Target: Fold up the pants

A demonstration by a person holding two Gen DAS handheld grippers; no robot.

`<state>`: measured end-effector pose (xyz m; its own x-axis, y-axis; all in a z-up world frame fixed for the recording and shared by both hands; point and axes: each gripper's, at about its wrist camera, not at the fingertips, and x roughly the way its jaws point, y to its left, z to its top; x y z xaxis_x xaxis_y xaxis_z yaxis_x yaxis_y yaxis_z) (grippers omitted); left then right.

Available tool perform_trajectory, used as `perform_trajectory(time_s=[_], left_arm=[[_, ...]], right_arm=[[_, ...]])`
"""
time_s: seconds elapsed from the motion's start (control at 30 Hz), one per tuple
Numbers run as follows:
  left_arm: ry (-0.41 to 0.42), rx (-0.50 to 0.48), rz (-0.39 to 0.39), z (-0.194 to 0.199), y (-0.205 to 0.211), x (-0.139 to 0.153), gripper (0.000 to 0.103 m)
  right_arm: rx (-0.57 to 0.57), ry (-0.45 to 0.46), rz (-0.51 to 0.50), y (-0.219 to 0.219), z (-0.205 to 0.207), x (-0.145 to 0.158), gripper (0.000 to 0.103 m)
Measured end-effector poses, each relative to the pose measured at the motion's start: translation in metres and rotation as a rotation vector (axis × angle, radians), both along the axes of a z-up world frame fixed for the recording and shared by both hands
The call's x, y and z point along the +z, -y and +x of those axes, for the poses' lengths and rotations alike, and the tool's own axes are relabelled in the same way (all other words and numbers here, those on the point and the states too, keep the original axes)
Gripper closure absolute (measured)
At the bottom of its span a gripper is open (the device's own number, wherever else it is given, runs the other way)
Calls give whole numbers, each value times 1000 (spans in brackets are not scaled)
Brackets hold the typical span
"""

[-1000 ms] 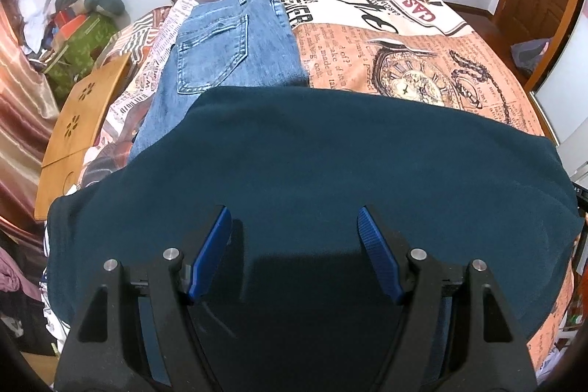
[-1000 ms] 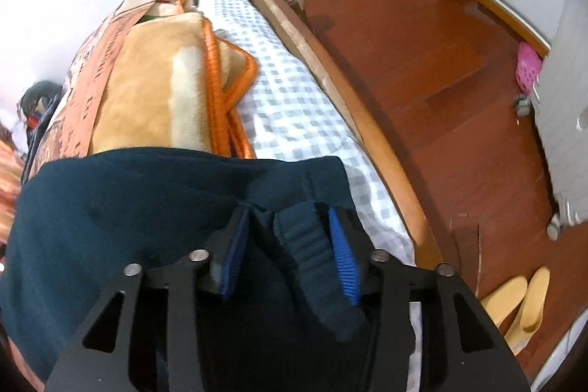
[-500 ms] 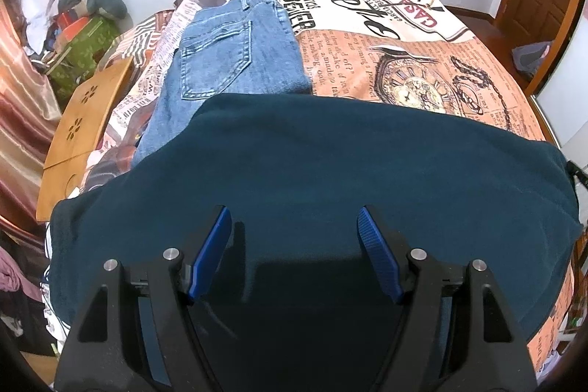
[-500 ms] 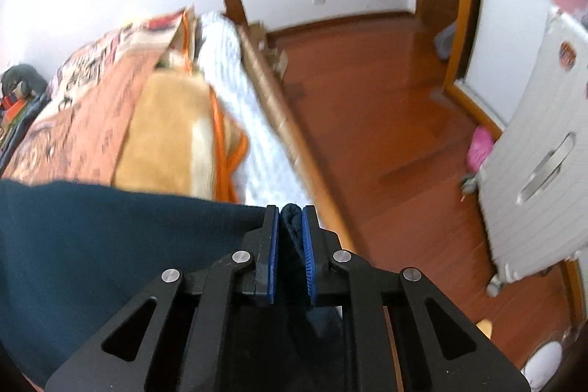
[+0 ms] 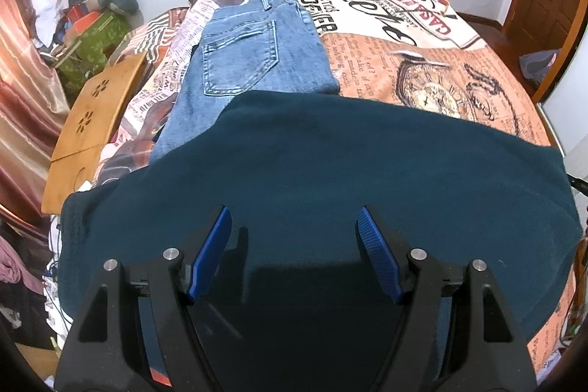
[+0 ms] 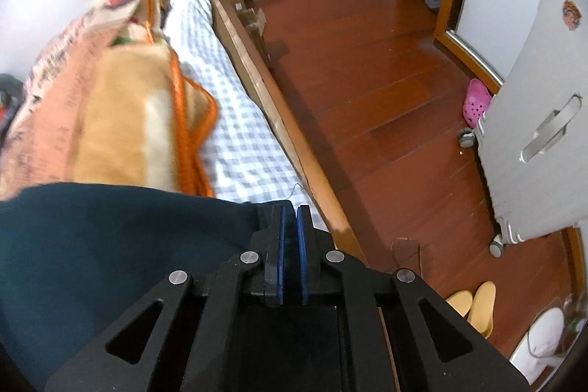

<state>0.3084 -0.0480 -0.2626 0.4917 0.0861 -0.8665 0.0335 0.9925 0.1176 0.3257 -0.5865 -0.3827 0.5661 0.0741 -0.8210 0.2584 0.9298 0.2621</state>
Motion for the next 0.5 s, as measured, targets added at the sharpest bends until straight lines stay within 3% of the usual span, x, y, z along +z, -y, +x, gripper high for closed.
perform_trajectory(time_s=[0.1, 0.17, 0.2, 0.5], left_arm=[[20, 0, -21, -6, -3, 8, 32], [30, -8, -34, -12, -4, 13, 32], [33, -14, -41, -16, -4, 16, 32], [37, -103, -83, -68, -11, 29, 32]], right_arm=[[36, 59, -13, -7, -21, 35, 90], [72, 105, -18, -18, -37, 59, 74], [96, 131, -23, -29, -43, 71, 72], [399, 277, -6, -148, -88, 131, 70]])
